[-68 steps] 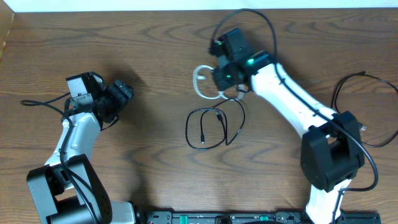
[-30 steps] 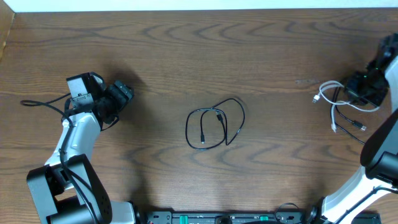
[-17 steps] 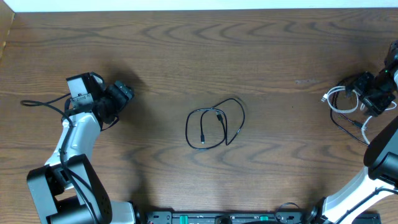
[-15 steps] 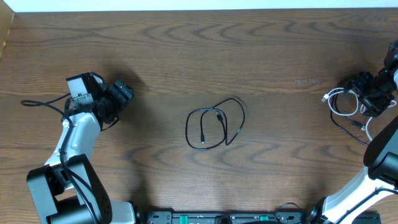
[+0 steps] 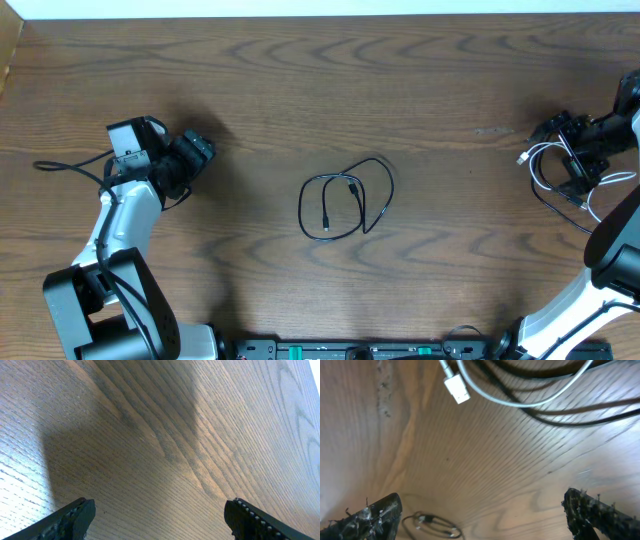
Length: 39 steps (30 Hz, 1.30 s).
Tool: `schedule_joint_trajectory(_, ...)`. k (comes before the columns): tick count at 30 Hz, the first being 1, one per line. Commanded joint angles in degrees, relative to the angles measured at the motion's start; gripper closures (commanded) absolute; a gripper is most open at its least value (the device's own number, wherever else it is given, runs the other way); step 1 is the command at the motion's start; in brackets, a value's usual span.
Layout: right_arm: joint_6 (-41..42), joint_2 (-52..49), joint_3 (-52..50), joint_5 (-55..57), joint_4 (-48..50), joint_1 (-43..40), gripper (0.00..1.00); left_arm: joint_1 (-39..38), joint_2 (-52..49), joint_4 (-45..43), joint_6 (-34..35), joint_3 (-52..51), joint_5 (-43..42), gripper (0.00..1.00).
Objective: Untangle cables
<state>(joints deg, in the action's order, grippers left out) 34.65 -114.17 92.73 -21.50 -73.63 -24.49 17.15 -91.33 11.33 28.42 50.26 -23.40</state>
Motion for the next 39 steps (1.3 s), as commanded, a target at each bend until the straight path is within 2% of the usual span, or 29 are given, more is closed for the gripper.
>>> schedule_joint_trajectory(1,2.4,0.8,-0.2,-3.3,0.0,0.8,0.01,0.1,0.7,0.0,-0.7,0.0,0.7,0.12)
schedule_joint_trajectory(4,2.4,0.8,-0.2,-3.3,0.1,1.8,0.01,0.1,0.7,0.0,-0.7,0.0,0.7,0.12)
schedule_joint_trajectory(6,2.4,0.8,-0.2,-3.3,0.1,3.0,0.1,0.1,0.7,0.2,-0.7,0.0,0.7,0.12)
schedule_joint_trajectory(9,2.4,0.8,-0.2,-2.9,0.2,5.6,0.17,0.1,0.7,0.2,-0.7,0.0,0.7,0.12)
schedule_joint_trajectory(10,2.4,0.8,-0.2,-2.8,0.6,6.6,0.23,0.1,0.7,0.2,-0.7,0.0,0.7,0.12)
schedule_joint_trajectory(12,2.4,0.8,-0.2,-2.6,1.4,8.9,0.45,0.1,0.7,0.2,-0.7,0.0,0.7,0.12)
schedule_joint_trajectory(13,2.4,0.8,-0.2,-2.3,1.9,10.1,0.77,0.1,0.7,0.2,-0.7,0.0,0.7,0.12)
schedule_joint_trajectory(14,2.4,0.8,-0.2,-1.9,2.3,11.4,0.99,0.1,0.7,0.2,-0.7,0.0,0.7,0.12)
schedule_joint_trajectory(25,2.4,0.8,-0.2,-1.6,9.2,28.2,0.99,0.1,0.7,0.2,-0.7,0.0,0.7,0.12)
schedule_joint_trajectory(27,2.4,0.8,-0.2,-1.6,11.1,31.3,0.91,0.1,0.7,0.2,-0.7,0.0,0.7,0.12)
schedule_joint_trajectory(34,2.4,0.8,-0.2,-0.5,15.6,41.0,0.39,0.1,0.7,0.2,-0.7,0.0,0.7,0.12)
schedule_joint_trajectory(37,2.4,0.8,-0.2,4.5,15.6,44.6,0.36,0.1,0.7,0.2,-0.7,0.0,0.7,0.12)
schedule_joint_trajectory(39,2.4,0.8,-0.2,8.2,15.5,46.6,0.39,0.1,0.7,0.2,-0.7,0.0,0.7,0.12)
